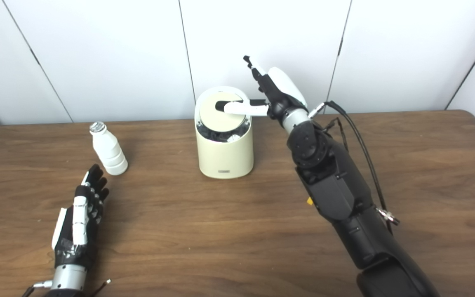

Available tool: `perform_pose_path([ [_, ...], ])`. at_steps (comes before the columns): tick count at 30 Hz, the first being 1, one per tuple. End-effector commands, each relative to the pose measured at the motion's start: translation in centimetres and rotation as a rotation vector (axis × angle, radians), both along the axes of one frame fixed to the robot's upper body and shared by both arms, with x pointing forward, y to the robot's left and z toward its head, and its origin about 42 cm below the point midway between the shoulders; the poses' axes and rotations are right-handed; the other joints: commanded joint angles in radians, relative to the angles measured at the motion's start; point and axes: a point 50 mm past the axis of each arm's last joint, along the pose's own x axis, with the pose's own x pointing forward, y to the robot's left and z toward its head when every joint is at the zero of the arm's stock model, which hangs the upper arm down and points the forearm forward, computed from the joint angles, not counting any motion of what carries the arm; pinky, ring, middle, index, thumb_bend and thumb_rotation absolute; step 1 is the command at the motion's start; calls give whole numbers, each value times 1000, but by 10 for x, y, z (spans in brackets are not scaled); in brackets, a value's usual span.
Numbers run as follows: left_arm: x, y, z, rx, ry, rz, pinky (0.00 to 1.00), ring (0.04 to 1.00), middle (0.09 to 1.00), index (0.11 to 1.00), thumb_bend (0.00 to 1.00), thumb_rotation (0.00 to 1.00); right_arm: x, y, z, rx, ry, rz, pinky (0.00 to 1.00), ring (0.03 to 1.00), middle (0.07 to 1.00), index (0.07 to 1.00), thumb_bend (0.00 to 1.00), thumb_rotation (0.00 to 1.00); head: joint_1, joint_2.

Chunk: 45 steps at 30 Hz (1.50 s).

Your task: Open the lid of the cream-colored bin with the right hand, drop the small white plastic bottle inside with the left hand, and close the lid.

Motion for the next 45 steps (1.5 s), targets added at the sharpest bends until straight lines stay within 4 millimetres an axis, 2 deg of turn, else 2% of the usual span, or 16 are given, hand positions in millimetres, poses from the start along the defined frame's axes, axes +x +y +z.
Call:
perform_pose_path([
  [1, -3, -9, -8, -28, 2, -4, 1000, 1000, 1000, 997, 531, 999, 7, 11, 36, -12, -130, 35, 834, 943, 966, 999, 844, 585, -1, 0],
  [11, -4, -13, -8, -31, 5, -10, 1000, 1000, 1000, 996, 544, 977, 15, 17, 39, -68, -118, 60, 894, 980, 989, 1000, 808, 562, 13, 5],
  [19, -5, -13, -8, -38, 8, -8, 1000, 1000, 1000, 995, 559, 959, 18, 8, 34, -90, -110, 39, 890, 971, 983, 1000, 813, 468, 15, 12],
  [23, -5, -13, -6, -42, 15, 1, 1000, 1000, 1000, 991, 565, 951, 18, 6, 33, -89, -100, 30, 896, 971, 984, 1000, 823, 455, 14, 15],
  [28, -5, -12, -5, -44, 6, -2, 1000, 1000, 1000, 989, 549, 959, 18, 3, 30, -107, -97, 37, 924, 985, 991, 1000, 874, 498, 13, 19],
  [45, -5, -10, -3, -31, -2, -3, 1000, 1000, 1000, 990, 533, 985, 18, 3, 24, -133, -90, 46, 905, 981, 985, 1000, 846, 419, 11, 29],
])
